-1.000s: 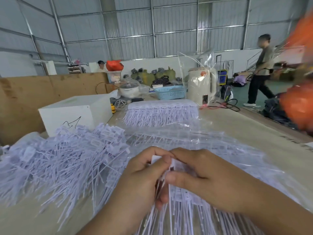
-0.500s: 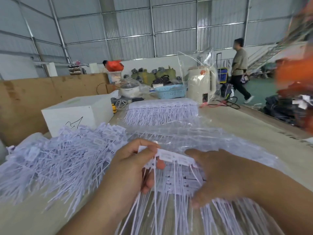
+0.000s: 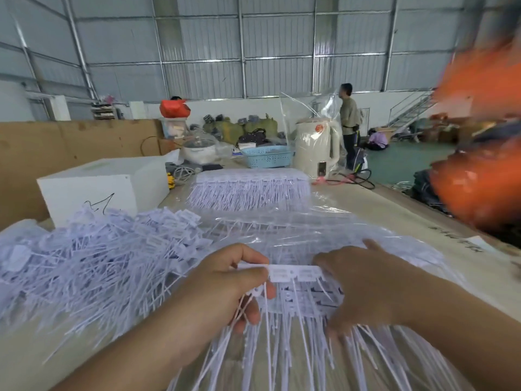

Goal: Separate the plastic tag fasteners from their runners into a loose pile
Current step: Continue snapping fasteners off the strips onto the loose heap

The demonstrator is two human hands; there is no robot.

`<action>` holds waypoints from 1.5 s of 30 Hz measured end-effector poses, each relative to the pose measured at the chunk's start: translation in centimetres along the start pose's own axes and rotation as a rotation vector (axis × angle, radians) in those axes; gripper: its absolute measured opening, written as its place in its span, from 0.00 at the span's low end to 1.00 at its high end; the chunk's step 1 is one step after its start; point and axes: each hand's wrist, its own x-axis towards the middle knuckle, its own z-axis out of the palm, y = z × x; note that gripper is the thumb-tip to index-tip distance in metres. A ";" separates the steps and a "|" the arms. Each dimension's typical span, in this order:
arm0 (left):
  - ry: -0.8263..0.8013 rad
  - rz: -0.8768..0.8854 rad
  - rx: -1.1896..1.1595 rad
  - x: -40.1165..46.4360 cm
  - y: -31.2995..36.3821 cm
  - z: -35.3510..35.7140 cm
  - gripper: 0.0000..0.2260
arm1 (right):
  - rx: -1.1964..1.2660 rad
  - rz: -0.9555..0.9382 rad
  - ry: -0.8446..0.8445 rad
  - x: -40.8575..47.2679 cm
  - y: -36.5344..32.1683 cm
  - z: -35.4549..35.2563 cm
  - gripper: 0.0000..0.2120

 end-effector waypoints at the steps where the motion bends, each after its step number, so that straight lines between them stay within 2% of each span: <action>1: -0.010 0.002 0.009 0.0 -0.1 0.1 0.10 | -0.015 -0.002 0.032 0.5 0.0 -0.6 0.35; 6: -0.011 0.031 -0.018 0.0 -0.6 0.7 0.08 | -0.123 -0.013 0.123 0.4 -0.4 -2.4 0.19; 9: -0.038 0.046 -0.088 0.0 -0.7 0.8 0.06 | -0.208 -0.073 0.355 0.4 -1.3 -3.3 0.18; 11: -0.043 0.079 -0.145 0.0 -0.4 1.0 0.04 | -0.287 -0.069 0.569 0.4 -2.2 -3.9 0.13; 13: -0.023 0.117 -0.199 0.1 -0.1 1.1 0.09 | -0.325 -0.024 0.760 0.4 -3.5 -4.5 0.06; 14: -0.002 0.135 -0.222 0.1 0.1 1.2 0.09 | -0.316 -0.008 0.803 0.4 -4.0 -5.0 0.07; 18: 0.072 0.176 -0.317 0.0 1.0 0.5 0.08 | -0.324 -0.044 0.739 0.7 -6.1 -6.5 0.07; 22: 0.153 0.177 -0.418 -0.1 1.9 -0.7 0.10 | -0.287 -0.115 0.747 1.6 -7.8 -7.2 0.15; 25: 0.243 0.200 -0.501 0.1 2.4 -2.2 0.07 | -0.142 -0.164 0.661 2.7 -7.6 -6.4 0.09; 26: 0.276 0.209 -0.488 0.1 2.5 -2.6 0.06 | -0.109 -0.145 0.601 3.0 -7.5 -5.8 0.11; 31: 0.443 0.222 -0.481 0.5 2.1 -4.5 0.06 | 0.050 0.062 0.328 3.4 -6.3 -2.6 0.48; 33: 0.483 0.248 -0.506 0.6 2.1 -5.2 0.07 | 0.095 0.059 0.299 3.1 -5.6 -1.8 0.53; 35: 0.503 0.267 -0.483 0.8 2.0 -5.7 0.08 | 0.068 0.032 0.347 3.1 -4.6 -1.2 0.52; 40: 0.525 0.219 -0.402 1.5 0.7 -5.3 0.08 | -0.061 0.025 0.506 2.9 -3.2 -0.7 0.40; 45: 0.367 0.088 -0.380 1.6 -0.4 -4.3 0.07 | -0.042 0.098 0.688 2.6 -2.2 -1.7 0.28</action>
